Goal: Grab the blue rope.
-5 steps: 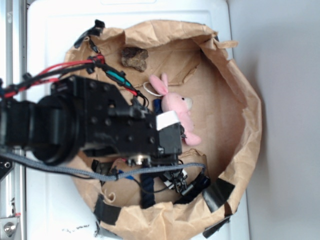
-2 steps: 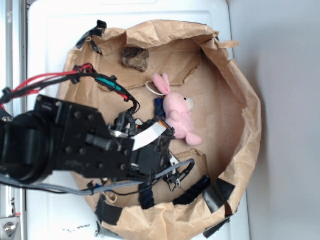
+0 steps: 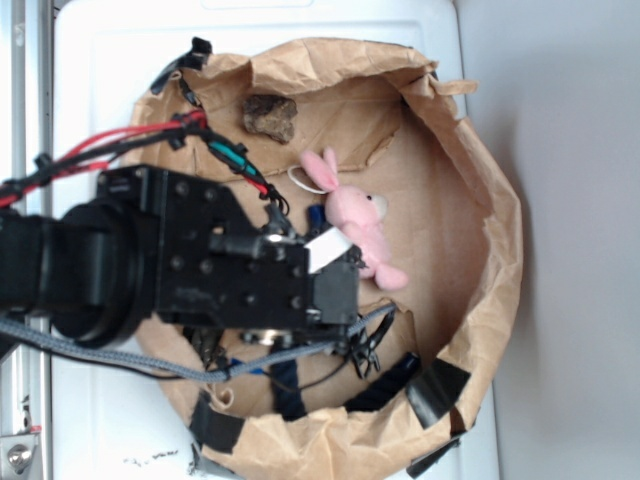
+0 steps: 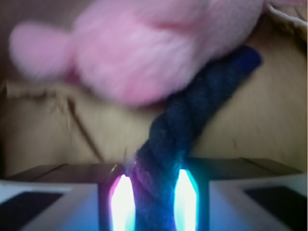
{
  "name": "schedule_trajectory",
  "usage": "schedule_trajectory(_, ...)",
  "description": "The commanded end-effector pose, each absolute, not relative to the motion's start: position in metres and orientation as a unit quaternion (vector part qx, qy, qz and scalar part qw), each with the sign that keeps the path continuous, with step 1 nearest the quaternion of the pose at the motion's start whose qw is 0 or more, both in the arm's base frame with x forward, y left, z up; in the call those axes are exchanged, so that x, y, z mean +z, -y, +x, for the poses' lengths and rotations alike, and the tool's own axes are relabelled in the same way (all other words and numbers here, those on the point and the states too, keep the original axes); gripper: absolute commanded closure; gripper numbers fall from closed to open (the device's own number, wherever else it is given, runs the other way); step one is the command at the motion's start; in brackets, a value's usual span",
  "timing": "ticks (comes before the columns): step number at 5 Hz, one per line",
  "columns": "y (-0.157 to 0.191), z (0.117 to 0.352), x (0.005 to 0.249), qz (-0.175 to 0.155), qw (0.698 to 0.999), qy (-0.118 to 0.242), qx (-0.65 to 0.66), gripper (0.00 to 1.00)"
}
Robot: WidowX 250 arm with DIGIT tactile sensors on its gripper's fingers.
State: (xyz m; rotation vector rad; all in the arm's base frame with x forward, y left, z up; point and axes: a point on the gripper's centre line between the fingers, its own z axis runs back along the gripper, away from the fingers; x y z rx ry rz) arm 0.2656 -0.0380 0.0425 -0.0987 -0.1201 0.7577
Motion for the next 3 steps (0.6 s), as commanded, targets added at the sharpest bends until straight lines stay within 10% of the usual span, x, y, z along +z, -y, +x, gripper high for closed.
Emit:
schedule_trajectory(1, 0.018, 0.275, 0.134, -0.077, 0.917, 0.083, 0.382, 1.0)
schedule_trajectory(3, 0.0, 0.317, 0.178, -0.084, 0.91, 0.114, 0.39, 1.0)
